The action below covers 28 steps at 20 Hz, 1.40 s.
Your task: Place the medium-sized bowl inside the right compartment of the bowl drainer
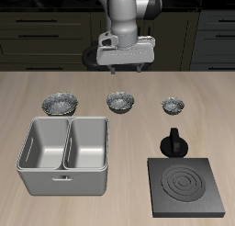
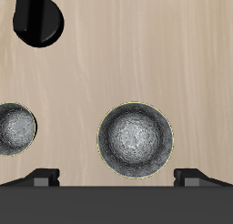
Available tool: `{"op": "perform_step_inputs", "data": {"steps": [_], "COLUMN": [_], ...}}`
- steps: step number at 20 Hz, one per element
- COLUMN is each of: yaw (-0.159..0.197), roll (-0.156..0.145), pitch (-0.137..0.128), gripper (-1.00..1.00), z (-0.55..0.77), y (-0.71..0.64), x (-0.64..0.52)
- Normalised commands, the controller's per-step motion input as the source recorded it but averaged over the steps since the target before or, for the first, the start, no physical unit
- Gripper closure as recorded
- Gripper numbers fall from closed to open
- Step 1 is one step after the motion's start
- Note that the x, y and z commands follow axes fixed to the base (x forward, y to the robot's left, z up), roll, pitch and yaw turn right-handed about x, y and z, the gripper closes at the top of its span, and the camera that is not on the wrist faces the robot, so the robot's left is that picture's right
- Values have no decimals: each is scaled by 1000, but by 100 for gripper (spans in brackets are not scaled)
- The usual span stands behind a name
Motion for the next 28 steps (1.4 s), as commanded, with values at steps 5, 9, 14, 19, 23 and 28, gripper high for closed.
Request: {"op": "perform_step_inputs", "data": {"steps": [5, 9, 14, 19, 23, 28], "yaw": [-31, -24, 5, 14, -12, -15], "roll": [15, 20, -2, -18, 3, 23], "pitch": [15, 20, 25, 27, 30, 56], "gripper": [-100, -100, -100, -100, -100, -100], "z": [-283, -296, -324, -299, -173, -284], "y": [90, 77, 76, -11, -14, 60], "x": [-9, 10, 35, 41, 26, -29]}}
